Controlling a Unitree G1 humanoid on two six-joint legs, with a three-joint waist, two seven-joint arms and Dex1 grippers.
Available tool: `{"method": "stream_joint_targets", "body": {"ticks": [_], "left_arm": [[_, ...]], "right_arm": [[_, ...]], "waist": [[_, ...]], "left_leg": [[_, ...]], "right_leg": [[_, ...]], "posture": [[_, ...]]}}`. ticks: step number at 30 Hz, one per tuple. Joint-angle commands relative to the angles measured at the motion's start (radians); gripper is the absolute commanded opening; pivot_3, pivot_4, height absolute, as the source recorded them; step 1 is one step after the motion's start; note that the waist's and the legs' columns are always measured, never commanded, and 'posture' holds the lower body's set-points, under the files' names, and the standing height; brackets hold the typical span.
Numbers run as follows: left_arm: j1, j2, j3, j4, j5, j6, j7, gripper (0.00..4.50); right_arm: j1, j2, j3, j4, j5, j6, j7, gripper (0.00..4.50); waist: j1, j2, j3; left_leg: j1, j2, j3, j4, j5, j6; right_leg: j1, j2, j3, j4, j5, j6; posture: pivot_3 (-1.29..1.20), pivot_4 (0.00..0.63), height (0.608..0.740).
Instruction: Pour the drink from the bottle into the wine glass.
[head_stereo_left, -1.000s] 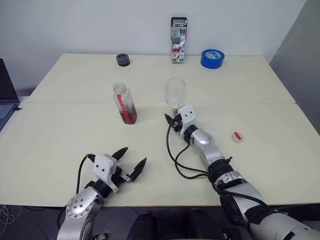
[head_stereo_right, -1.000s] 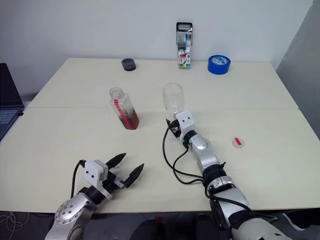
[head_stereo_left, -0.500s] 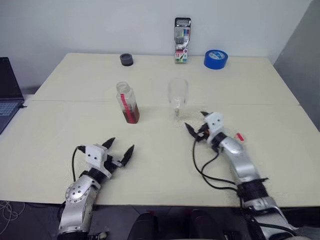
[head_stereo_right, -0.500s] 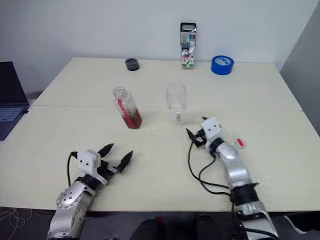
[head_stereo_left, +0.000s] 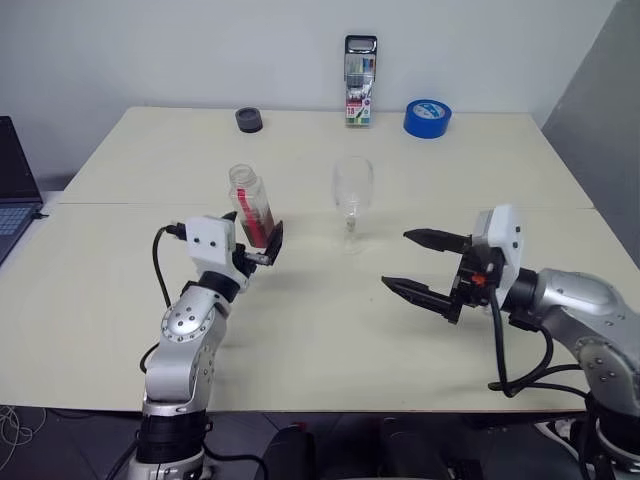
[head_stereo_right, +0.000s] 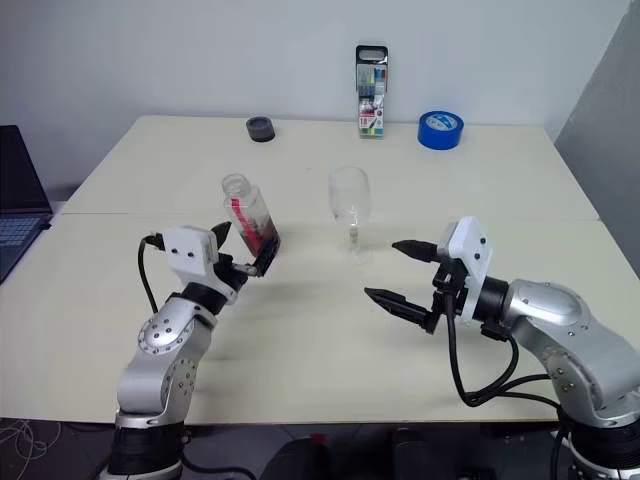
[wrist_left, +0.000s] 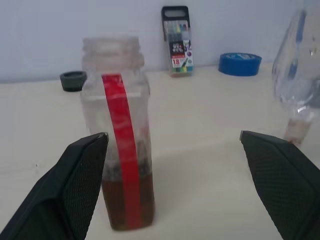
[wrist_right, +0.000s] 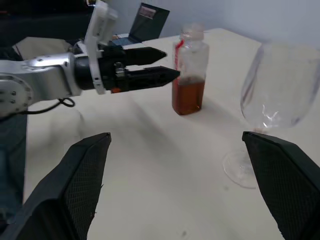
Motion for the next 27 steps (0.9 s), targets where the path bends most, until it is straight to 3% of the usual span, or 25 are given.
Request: {"method": "stream_joint_targets", "body": {"ticks": [1, 8, 18, 27], "left_arm": [[-0.038, -0.006, -0.002, -0.045, 0.009, 0.032, 0.027, 4.5], [-0.07, -0.016, 0.008, -0.042, 0.023, 0.039, 0.061, 4.5], [-0.054, -0.014, 0.039, -0.033, 0.018, 0.045, 0.079, 4.5], [-0.108, -0.001, 0.069, 0.099, 0.023, -0.012, 0.056, 4.5]], "right_arm": [[-0.04, -0.007, -0.027, -0.042, 0.083, 0.041, -0.045, 4.49], [-0.08, -0.025, -0.026, -0.043, 0.146, 0.066, -0.096, 4.49], [-0.069, -0.037, -0.006, -0.012, 0.115, 0.035, -0.097, 4.49], [-0.078, -0.038, 0.004, 0.002, 0.11, 0.019, -0.1, 4.49]], "waist": [[0.002, 0.0, 0.0], [0.004, -0.001, 0.0], [0.004, -0.001, 0.0], [0.005, -0.001, 0.0]], "left_leg": [[0.0, 0.0, 0.0, 0.0, 0.0, 0.0], [-0.001, 0.0, 0.0, 0.001, 0.0, 0.0], [-0.001, 0.0, 0.0, 0.001, 0.0, 0.0], [-0.001, 0.0, 0.0, 0.001, 0.0, 0.0]], "right_leg": [[0.0, 0.0, 0.0, 0.0, 0.0, 0.0], [0.0, 0.0, 0.0, -0.001, 0.0, 0.0], [0.0, 0.0, 0.0, -0.001, 0.0, 0.0], [0.0, 0.0, 0.0, -0.001, 0.0, 0.0]], "posture": [[0.0, 0.15, 0.74], [0.0, 0.15, 0.74], [0.0, 0.15, 0.74], [0.0, 0.15, 0.74]]}}
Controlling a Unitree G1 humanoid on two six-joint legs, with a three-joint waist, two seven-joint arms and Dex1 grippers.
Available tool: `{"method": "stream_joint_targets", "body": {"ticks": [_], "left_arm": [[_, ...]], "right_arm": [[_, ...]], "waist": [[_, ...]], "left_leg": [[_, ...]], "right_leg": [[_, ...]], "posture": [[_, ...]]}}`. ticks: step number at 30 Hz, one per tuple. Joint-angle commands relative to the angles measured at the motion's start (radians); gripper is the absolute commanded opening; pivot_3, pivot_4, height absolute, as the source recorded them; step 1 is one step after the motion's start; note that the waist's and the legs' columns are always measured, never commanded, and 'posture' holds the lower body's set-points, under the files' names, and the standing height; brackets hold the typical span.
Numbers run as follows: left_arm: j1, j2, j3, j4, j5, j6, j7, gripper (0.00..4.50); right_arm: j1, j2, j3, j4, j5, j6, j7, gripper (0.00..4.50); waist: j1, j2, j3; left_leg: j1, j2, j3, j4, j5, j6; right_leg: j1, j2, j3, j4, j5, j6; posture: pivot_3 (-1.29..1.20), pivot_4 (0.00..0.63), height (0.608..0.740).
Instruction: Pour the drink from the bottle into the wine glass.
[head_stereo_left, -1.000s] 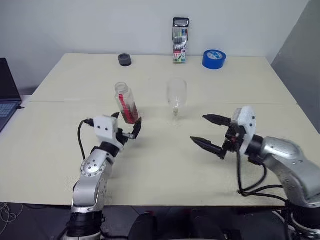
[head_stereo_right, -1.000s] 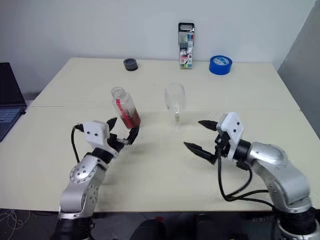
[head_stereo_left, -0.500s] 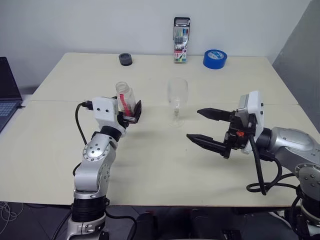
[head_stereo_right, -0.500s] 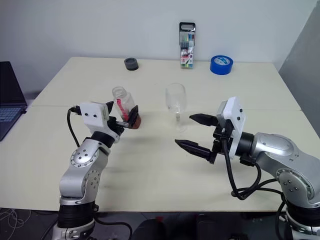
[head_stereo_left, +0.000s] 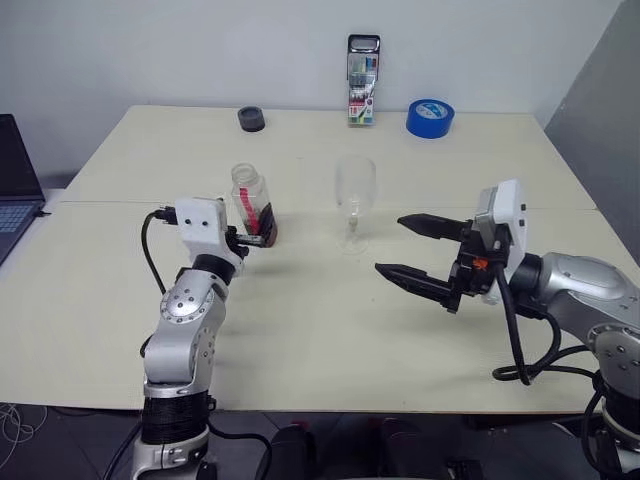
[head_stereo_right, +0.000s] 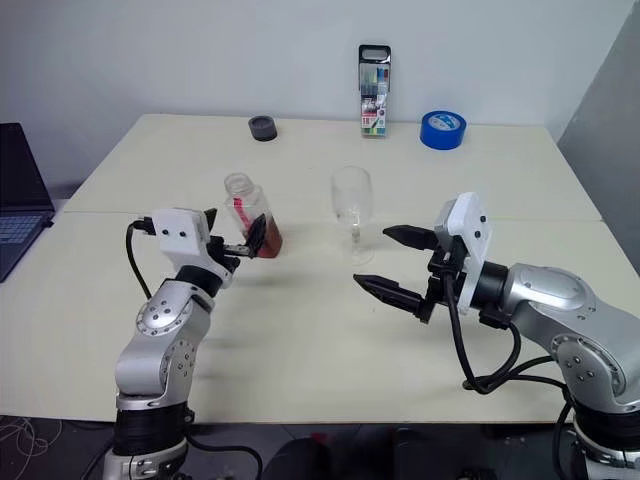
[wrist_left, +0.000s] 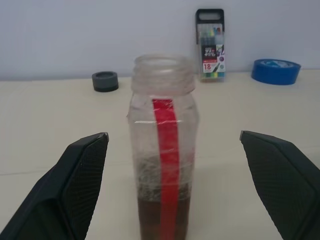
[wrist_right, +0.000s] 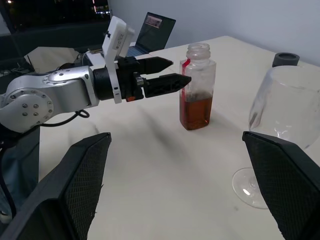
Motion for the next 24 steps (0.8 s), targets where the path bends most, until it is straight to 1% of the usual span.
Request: {"method": "stream_joint_targets", "body": {"ticks": [1, 10, 16, 18, 24], "left_arm": [[-0.048, 0.01, 0.019, 0.038, 0.006, -0.056, -0.01, 4.5], [-0.129, 0.03, 0.01, 0.245, -0.005, -0.165, -0.107, 4.5], [-0.193, 0.045, 0.016, 0.443, 0.007, -0.28, -0.155, 4.5], [-0.22, 0.046, 0.015, 0.537, 0.01, -0.329, -0.175, 4.5], [-0.271, 0.044, 0.008, 0.714, 0.019, -0.433, -0.216, 4.5]], "right_arm": [[-0.011, -0.012, -0.007, -0.016, -0.004, -0.026, -0.002, 4.49], [-0.015, -0.013, -0.009, -0.026, 0.008, -0.018, -0.023, 4.49], [-0.023, -0.01, -0.004, -0.031, 0.015, -0.016, -0.041, 4.49], [-0.025, -0.01, -0.004, -0.033, 0.017, -0.014, -0.046, 4.49], [-0.027, -0.011, -0.004, -0.039, 0.026, -0.013, -0.058, 4.49]], "waist": [[0.002, 0.0, 0.0], [0.003, 0.0, 0.0], [0.003, 0.0, 0.0], [0.004, 0.0, 0.0], [0.004, 0.0, 0.0]], "left_leg": [[0.0, 0.0, 0.0, 0.0, 0.0, 0.0], [0.0, 0.0, 0.0, 0.0, 0.0, 0.0], [0.0, 0.0, 0.0, 0.0, 0.0, 0.0], [0.0, 0.0, 0.0, 0.0, 0.0, 0.0], [0.0, 0.0, 0.0, 0.0, 0.0, 0.0]], "right_leg": [[0.0, 0.0, 0.0, 0.0, 0.0, 0.0], [0.0, 0.0, 0.0, 0.0, 0.0, 0.0], [0.0, 0.0, 0.0, 0.0, 0.0, 0.0], [0.0, 0.0, 0.0, 0.0, 0.0, 0.0], [0.0, 0.0, -0.001, 0.0, 0.0, 0.0]], "posture": [[0.0, 0.15, 0.74], [0.0, 0.15, 0.74], [0.0, 0.15, 0.74], [0.0, 0.15, 0.74], [0.0, 0.15, 0.74]]}}
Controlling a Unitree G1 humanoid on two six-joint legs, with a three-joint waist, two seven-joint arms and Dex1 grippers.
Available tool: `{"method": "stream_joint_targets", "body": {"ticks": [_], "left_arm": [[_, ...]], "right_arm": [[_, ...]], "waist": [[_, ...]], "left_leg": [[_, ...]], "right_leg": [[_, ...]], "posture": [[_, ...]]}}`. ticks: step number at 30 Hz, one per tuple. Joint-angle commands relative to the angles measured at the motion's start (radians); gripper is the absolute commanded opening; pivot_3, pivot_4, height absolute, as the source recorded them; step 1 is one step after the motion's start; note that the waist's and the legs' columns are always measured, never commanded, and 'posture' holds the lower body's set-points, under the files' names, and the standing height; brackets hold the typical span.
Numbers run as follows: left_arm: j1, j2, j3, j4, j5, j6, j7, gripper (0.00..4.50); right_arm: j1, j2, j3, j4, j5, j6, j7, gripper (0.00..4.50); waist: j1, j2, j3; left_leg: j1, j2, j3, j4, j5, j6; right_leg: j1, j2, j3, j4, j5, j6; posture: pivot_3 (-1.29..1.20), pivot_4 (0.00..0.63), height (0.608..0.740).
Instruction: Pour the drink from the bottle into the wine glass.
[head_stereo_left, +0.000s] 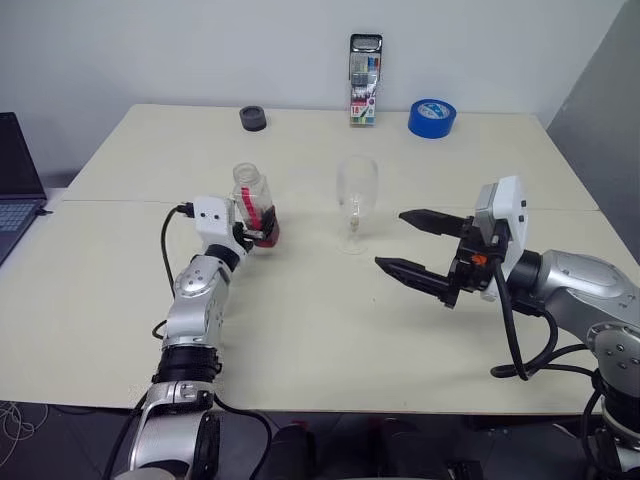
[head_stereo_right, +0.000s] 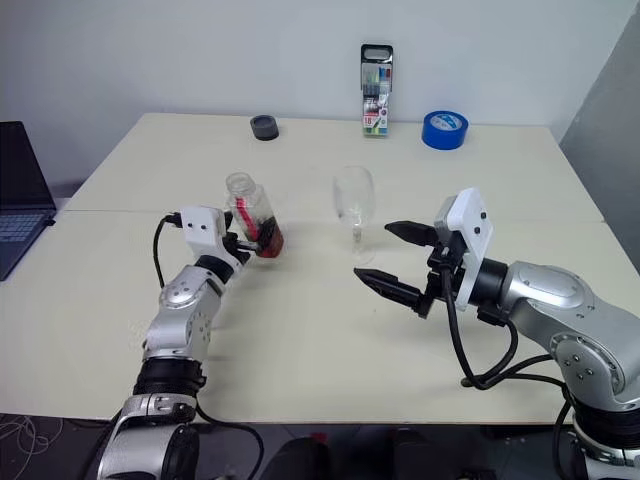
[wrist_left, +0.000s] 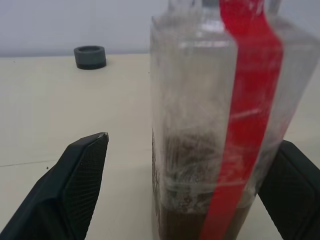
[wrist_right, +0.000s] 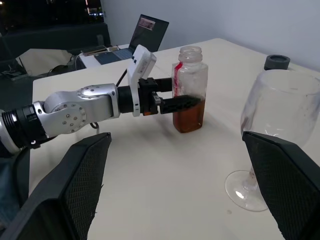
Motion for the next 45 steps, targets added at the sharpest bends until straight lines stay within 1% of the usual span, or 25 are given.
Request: {"method": "stream_joint_targets", "body": {"ticks": [1, 6, 9, 15, 16, 17, 21, 26, 31, 34, 38, 41, 45], "left_arm": [[-0.038, 0.01, 0.008, 0.066, 0.014, -0.076, -0.02, 4.5], [-0.061, 0.011, 0.006, 0.136, 0.017, -0.125, -0.036, 4.5], [-0.076, 0.007, 0.004, 0.172, 0.017, -0.145, -0.042, 3.91], [-0.078, 0.007, 0.004, 0.194, 0.019, -0.167, -0.048, 2.02], [-0.078, 0.007, 0.005, 0.197, 0.018, -0.169, -0.047, 1.82], [-0.078, 0.008, 0.005, 0.198, 0.018, -0.171, -0.047, 1.72], [-0.081, 0.021, -0.004, 0.168, 0.033, -0.163, -0.039, 1.72], [-0.148, 0.071, -0.026, 0.112, 0.073, -0.105, -0.037, 1.72], [-0.235, 0.123, -0.081, 0.09, 0.112, -0.044, -0.109, 1.72], [-0.286, 0.15, -0.125, 0.097, 0.151, -0.041, -0.151, 1.72], [-0.373, 0.181, -0.184, 0.152, 0.219, -0.084, -0.196, 1.72], [-0.439, 0.188, -0.211, 0.215, 0.265, -0.123, -0.184, 1.72], [-0.534, 0.21, -0.287, 0.302, 0.365, -0.229, -0.199, 1.72]], "right_arm": [[-0.016, -0.01, -0.01, -0.038, 0.018, -0.007, -0.01, 4.49], [-0.013, -0.012, -0.015, -0.047, 0.025, -0.004, -0.019, 4.49], [-0.009, -0.012, -0.015, -0.05, 0.025, -0.004, -0.024, 4.5], [-0.006, -0.014, -0.015, -0.049, 0.019, -0.006, -0.025, 4.5], [-0.005, -0.014, -0.016, -0.049, 0.018, -0.006, -0.025, 4.5], [-0.005, -0.013, -0.015, -0.05, 0.018, -0.006, -0.026, 4.5], [-0.002, -0.011, -0.017, -0.051, 0.008, -0.011, -0.036, 4.5], [0.011, 0.003, -0.018, -0.049, -0.071, -0.073, -0.063, 4.5], [0.025, 0.024, -0.007, -0.012, -0.174, -0.156, -0.079, 4.5], [0.05, 0.048, -0.006, 0.028, -0.236, -0.212, -0.086, 4.5], [0.067, 0.09, 0.025, 0.104, -0.325, -0.308, -0.081, 4.5], [0.069, 0.134, 0.042, 0.144, -0.366, -0.355, -0.09, 4.5], [0.061, 0.189, 0.07, 0.153, -0.397, -0.385, -0.1, 4.5]], "waist": [[0.0, 0.0, 0.0], [0.0, 0.0, 0.0], [0.0, 0.0, 0.0], [-0.002, 0.0, 0.0], [-0.002, 0.0, 0.0], [-0.002, 0.0, 0.0], [-0.002, 0.0, 0.0], [-0.002, -0.001, 0.001], [0.0, -0.002, 0.001], [0.001, -0.002, 0.001], [0.0, -0.002, 0.001], [-0.003, -0.002, 0.001], [-0.004, -0.002, 0.001]], "left_leg": [[0.0, 0.0, 0.0, 0.0, 0.0, 0.0], [0.0, 0.0, 0.0, 0.0, 0.0, 0.0], [0.0, 0.0, 0.0, 0.0, 0.0, 0.0], [0.0, 0.0, 0.0, 0.0, 0.0, 0.0], [0.0, 0.0, 0.0, 0.0, 0.0, 0.0], [0.0, 0.0, 0.0, 0.0, 0.0, 0.0], [0.0, 0.0, 0.0, 0.0, 0.0, 0.0], [-0.001, 0.0, 0.0, 0.0, 0.0, 0.0], [-0.002, 0.0, -0.001, 0.0, 0.0, 0.0], [-0.002, -0.001, -0.001, 0.0, 0.0, -0.001], [-0.001, -0.001, -0.001, 0.0, 0.0, -0.001], [-0.001, -0.001, 0.0, 0.0, 0.0, -0.001], [-0.002, -0.001, 0.0, 0.0, 0.001, -0.001]], "right_leg": [[0.0, 0.0, 0.0, 0.0, 0.0, 0.0], [0.0, 0.0, 0.0, 0.0, 0.0, 0.0], [0.0, 0.0, 0.0, 0.0, 0.0, 0.0], [0.0, 0.0, 0.0, 0.0, 0.0, 0.0], [0.0, 0.0, 0.0, 0.0, 0.0, 0.0], [0.0, 0.0, 0.0, 0.0, 0.0, 0.0], [0.0, 0.0, 0.0, 0.0, 0.0, 0.0], [-0.001, 0.0, 0.0, 0.001, 0.0, 0.0], [-0.001, 0.0, -0.001, 0.0, 0.0, 0.0], [-0.001, 0.0, -0.001, -0.001, 0.0, 0.0], [-0.001, 0.0, -0.001, 0.0, 0.0, 0.0], [-0.001, 0.0, 0.0, 0.0, 0.0, 0.0], [-0.002, 0.0, -0.001, 0.0, 0.0, 0.0]], "posture": [[0.0, 0.15, 0.74], [0.0, 0.15, 0.74], [0.0, 0.15, 0.74], [0.0, 0.15, 0.74], [0.0, 0.15, 0.74], [0.0, 0.15, 0.74], [0.0, 0.15, 0.74], [0.0, 0.15, 0.74], [0.0, 0.15, 0.74], [0.0, 0.15, 0.74], [0.0, 0.15, 0.74], [0.0, 0.15, 0.74], [0.0, 0.15, 0.74]]}}
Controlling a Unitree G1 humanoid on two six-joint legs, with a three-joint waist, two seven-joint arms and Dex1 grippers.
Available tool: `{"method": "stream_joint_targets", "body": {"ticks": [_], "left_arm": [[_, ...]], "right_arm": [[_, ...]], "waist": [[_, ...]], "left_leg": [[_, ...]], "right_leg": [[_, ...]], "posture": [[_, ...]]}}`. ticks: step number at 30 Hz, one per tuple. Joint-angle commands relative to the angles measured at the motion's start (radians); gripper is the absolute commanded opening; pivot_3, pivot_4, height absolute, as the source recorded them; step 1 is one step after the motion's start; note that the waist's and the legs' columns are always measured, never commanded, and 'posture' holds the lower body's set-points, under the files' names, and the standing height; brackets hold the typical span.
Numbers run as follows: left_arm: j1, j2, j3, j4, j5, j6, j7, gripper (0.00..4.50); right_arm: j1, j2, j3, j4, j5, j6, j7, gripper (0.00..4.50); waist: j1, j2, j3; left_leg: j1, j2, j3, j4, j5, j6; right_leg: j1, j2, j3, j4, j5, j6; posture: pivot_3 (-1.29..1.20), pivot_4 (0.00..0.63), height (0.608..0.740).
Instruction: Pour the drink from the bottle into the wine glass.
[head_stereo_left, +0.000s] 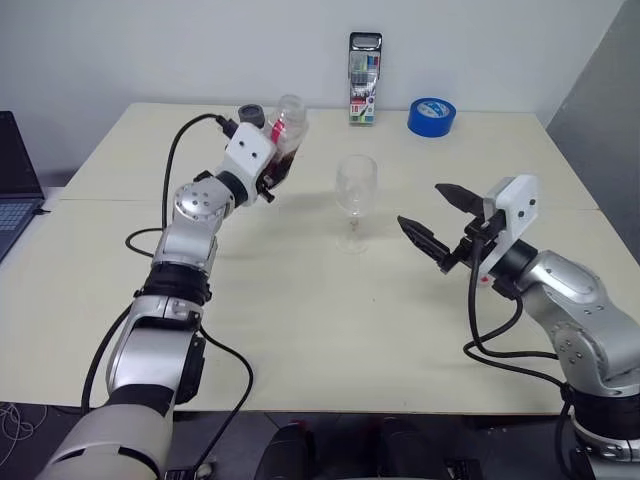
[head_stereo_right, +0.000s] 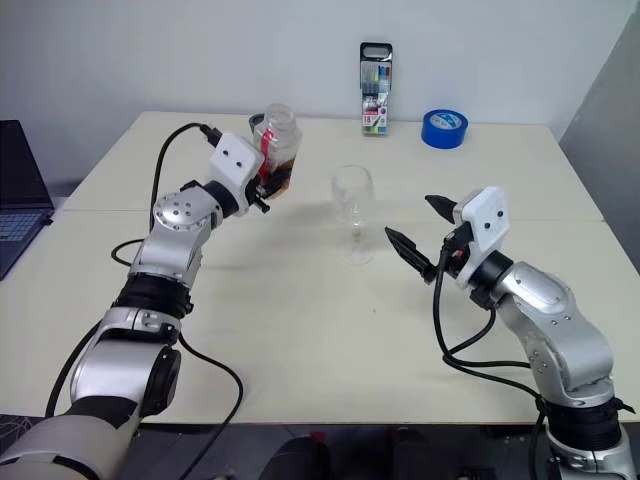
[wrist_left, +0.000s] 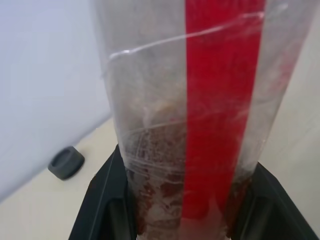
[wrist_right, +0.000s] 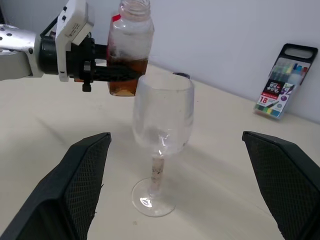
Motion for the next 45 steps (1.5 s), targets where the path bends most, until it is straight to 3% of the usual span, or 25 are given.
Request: {"method": "stream_joint_targets", "body": {"ticks": [1, 19, 45], "left_arm": [[-0.084, 0.031, -0.045, 0.033, 0.075, -0.117, -0.003, 1.72], [-0.293, 0.084, -0.228, 0.338, 0.359, -0.466, 0.08, 1.72], [-0.466, 0.126, -0.393, 0.493, 0.622, -0.584, 0.294, 1.72]], "right_arm": [[-0.017, 0.024, 0.004, -0.023, -0.022, -0.042, -0.01, 4.5], [-0.079, 0.055, -0.017, -0.107, 0.003, -0.013, -0.042, 4.5], [-0.057, 0.061, -0.004, -0.112, -0.034, -0.032, -0.051, 4.5]], "waist": [[0.0, 0.0, 0.0], [-0.003, 0.0, 0.0], [-0.003, 0.0, 0.0]], "left_leg": [[0.0, 0.0, 0.0, 0.0, 0.0, 0.0], [0.0, 0.0, 0.0, 0.0, 0.001, -0.002], [-0.001, -0.001, 0.001, 0.0, 0.001, -0.003]], "right_leg": [[0.0, 0.0, 0.0, 0.0, 0.0, 0.0], [-0.001, 0.0, 0.0, 0.0, 0.0, 0.0], [-0.001, 0.0, 0.0, 0.0, 0.0, 0.0]], "posture": [[0.0, 0.15, 0.74], [0.0, 0.15, 0.74], [0.0, 0.15, 0.74]]}}
